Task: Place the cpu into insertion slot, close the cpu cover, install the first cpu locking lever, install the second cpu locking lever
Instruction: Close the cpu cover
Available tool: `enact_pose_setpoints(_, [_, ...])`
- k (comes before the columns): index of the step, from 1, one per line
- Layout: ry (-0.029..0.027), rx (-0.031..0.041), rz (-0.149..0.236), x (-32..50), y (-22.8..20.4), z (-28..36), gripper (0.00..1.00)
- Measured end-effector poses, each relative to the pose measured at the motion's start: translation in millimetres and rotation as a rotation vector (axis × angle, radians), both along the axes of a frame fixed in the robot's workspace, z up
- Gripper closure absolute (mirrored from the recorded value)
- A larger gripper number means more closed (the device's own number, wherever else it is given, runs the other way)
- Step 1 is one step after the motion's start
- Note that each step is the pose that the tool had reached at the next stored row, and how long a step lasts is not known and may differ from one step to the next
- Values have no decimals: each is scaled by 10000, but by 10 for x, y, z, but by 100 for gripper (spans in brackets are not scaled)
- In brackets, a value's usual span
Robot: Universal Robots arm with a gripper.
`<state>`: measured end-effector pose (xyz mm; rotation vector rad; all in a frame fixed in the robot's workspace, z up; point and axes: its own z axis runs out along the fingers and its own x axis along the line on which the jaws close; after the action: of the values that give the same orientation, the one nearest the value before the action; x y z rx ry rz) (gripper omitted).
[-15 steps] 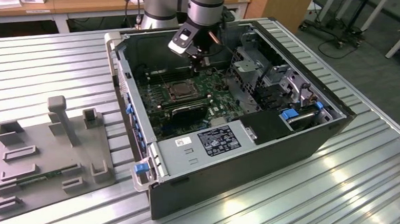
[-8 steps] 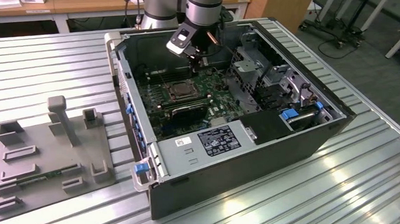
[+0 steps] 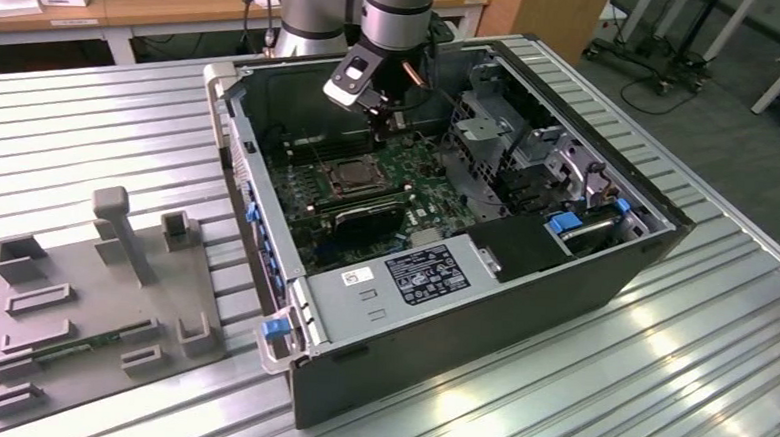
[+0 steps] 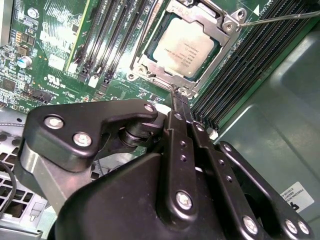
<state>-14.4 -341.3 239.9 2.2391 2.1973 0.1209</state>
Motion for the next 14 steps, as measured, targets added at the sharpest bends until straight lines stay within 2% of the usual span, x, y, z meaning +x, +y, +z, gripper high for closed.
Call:
enact_pose_setpoints(7, [59,-2,-2,0,0,0,89])
enact_pose_setpoints(10, [124,-1,0,0,0,0,89])
enact_pose_setpoints(12, [134,-2,-2,0,0,0,89])
enact_pose_setpoints(14, [173,-1,1,0,0,-1,89])
